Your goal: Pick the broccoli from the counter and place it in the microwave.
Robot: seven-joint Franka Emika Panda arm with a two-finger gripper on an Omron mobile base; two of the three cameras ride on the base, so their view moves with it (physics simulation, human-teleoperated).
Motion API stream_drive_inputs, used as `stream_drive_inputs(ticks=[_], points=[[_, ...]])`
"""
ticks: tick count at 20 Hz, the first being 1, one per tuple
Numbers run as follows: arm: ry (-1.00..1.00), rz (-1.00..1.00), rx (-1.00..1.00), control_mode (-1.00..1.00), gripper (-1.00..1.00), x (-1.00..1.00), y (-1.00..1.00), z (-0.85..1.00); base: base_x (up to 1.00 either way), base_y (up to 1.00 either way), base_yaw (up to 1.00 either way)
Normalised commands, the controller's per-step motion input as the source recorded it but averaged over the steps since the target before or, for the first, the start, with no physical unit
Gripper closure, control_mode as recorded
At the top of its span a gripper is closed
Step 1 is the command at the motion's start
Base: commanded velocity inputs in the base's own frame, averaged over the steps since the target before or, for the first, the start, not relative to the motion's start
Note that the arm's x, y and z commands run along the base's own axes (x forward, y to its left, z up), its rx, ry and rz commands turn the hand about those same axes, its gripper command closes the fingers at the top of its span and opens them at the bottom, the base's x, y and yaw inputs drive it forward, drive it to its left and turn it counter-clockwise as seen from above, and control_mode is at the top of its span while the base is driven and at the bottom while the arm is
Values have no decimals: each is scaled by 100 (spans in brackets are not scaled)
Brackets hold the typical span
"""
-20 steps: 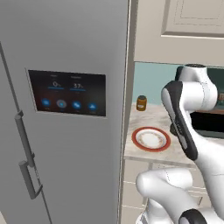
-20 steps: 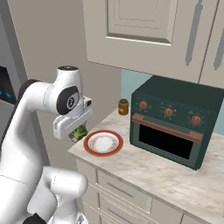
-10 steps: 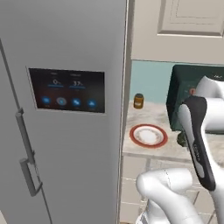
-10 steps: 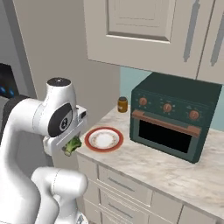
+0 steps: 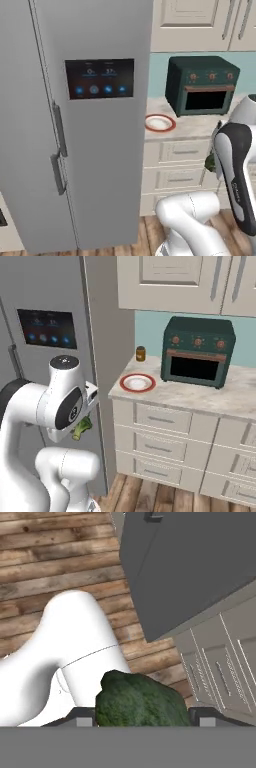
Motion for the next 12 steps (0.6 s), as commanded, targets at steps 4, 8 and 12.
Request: stream_drive_inputs(ticks=[4, 8, 12], points=[[0, 0, 0, 100, 100, 0, 0, 0, -99, 100, -25], [0, 0, 0, 100, 100, 0, 0, 0, -55, 100, -1], [0, 0, 0, 100, 100, 0, 0, 0, -9, 100, 0]])
